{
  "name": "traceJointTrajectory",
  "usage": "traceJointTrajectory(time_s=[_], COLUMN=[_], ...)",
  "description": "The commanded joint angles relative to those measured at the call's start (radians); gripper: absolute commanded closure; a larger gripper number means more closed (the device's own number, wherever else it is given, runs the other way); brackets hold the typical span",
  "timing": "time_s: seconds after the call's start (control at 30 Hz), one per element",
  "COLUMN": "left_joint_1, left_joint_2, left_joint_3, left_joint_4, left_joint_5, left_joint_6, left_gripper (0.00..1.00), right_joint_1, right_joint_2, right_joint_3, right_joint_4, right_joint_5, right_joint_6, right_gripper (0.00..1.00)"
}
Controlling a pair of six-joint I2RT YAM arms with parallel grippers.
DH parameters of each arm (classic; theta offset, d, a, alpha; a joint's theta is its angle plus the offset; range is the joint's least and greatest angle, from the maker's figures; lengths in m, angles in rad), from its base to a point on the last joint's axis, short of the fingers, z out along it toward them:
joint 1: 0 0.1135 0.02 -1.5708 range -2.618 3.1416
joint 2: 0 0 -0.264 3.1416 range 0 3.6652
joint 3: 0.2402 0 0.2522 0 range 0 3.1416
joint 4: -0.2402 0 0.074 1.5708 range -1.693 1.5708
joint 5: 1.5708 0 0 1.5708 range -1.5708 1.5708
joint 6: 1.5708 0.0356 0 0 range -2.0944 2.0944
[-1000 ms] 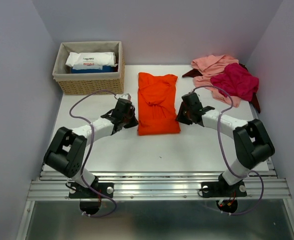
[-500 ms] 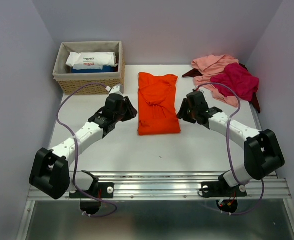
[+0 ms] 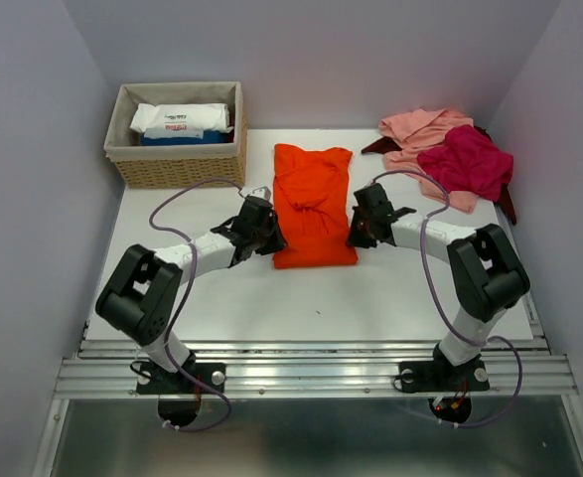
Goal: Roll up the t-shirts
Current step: Roll the T-shirt to the center of the board.
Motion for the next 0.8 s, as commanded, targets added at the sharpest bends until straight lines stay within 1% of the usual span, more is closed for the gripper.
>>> traceJointTrajectory(time_s=[0.0, 0.13, 0.37, 0.47, 0.6, 0.67, 0.7, 0.77], left_joint_1=[-0.002, -0.002, -0.002, -0.002, -0.002, -0.002, -0.002, 0.000], left_joint_2=[0.067, 0.120, 0.077, 0.018, -0.060, -0.091, -0.122, -0.156], left_joint_3=[0.051, 0.045, -0.047, -0.115, -0.167, -0.178, -0.182, -0.172], left_joint_4=[0.082, 0.084, 0.079, 0.053, 0.018, -0.017, -0.028, -0.065], left_joint_5=[-0.004, 0.003, 0.011, -0.004, -0.017, -0.041, -0.082, -0.116], left_joint_6=[-0.002, -0.003, -0.009, -0.005, -0.005, -0.005, -0.002, 0.009], left_gripper=[0.72, 0.74, 0.74, 0.74, 0.73, 0.73, 0.72, 0.70], right_joint_1=[0.010, 0.022, 0.072, 0.123, 0.184, 0.220, 0.233, 0.262], right_joint_2=[0.058, 0.086, -0.009, -0.046, -0.096, -0.130, -0.142, -0.169], right_joint_3=[0.060, 0.028, -0.102, -0.157, -0.201, -0.214, -0.227, -0.244], right_joint_4=[0.043, 0.043, 0.055, 0.053, 0.030, 0.026, 0.020, 0.023], right_joint_5=[0.005, -0.005, 0.005, 0.009, 0.024, 0.027, 0.030, 0.019], right_joint_6=[-0.018, -0.006, 0.042, 0.066, 0.101, 0.129, 0.147, 0.167], right_gripper=[0.87, 0.89, 0.88, 0.88, 0.88, 0.88, 0.88, 0.88])
